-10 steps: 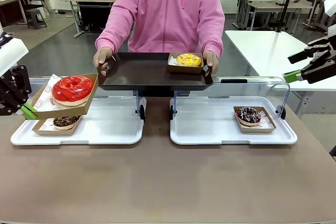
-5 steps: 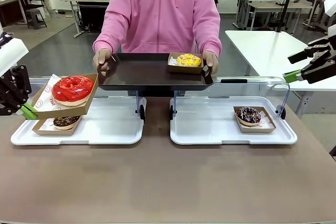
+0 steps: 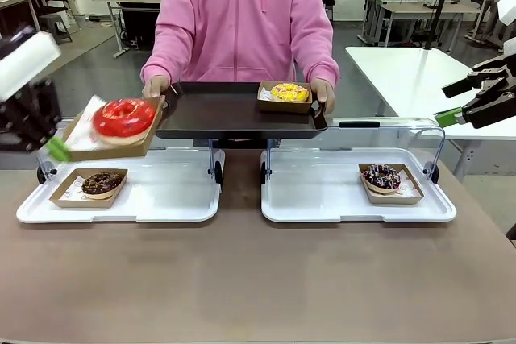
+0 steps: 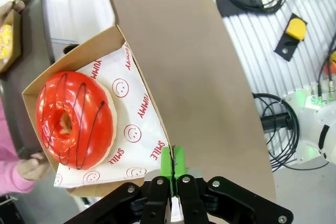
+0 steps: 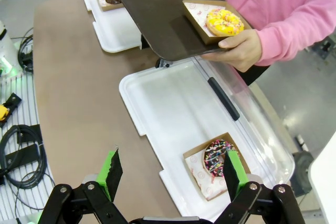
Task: Provide the desired donut to the person.
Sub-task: Place the picked Paper togo box onto the Handle tray extended by the person.
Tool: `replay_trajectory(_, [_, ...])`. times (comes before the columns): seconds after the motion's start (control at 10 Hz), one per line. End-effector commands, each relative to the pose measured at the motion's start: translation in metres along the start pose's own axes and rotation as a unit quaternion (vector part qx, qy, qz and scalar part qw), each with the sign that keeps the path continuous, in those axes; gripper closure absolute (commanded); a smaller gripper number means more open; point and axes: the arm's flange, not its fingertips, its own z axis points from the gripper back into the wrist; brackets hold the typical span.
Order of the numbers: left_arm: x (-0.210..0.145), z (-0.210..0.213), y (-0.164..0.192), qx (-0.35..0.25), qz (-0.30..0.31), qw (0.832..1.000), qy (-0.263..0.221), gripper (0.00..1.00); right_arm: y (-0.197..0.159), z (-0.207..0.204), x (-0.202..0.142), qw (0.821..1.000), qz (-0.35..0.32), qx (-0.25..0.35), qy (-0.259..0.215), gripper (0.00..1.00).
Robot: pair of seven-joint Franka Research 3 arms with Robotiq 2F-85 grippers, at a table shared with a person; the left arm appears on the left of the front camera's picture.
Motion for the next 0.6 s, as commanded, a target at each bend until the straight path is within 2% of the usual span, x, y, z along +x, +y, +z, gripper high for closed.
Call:
replay_trajectory(0.0, [0.019, 0.011, 0.082, -0.014, 0.017, 1.0, 0.003, 0.99, 0.001, -0.001, -0.002, 1.0, -0.001, 0.001, 0.001, 0.0])
replay_trajectory(0.1, [0.023, 0.006, 0.12, -0.039, 0.015, 0.999, 0.007, 0.99, 0.001, -0.001, -0.002, 1.0, -0.001, 0.001, 0.001, 0.0])
replay_trajectory(0.3, [0.033, -0.029, 0.194, -0.037, 0.004, 0.999, 0.023, 0.99, 0.001, -0.001, -0.002, 1.0, -0.001, 0.001, 0.001, 0.0])
replay_trajectory(0.5, [0.024, -0.066, 0.241, -0.063, -0.011, 0.998, 0.014, 0.99, 0.001, -0.001, -0.002, 1.0, -0.001, 0.001, 0.001, 0.0])
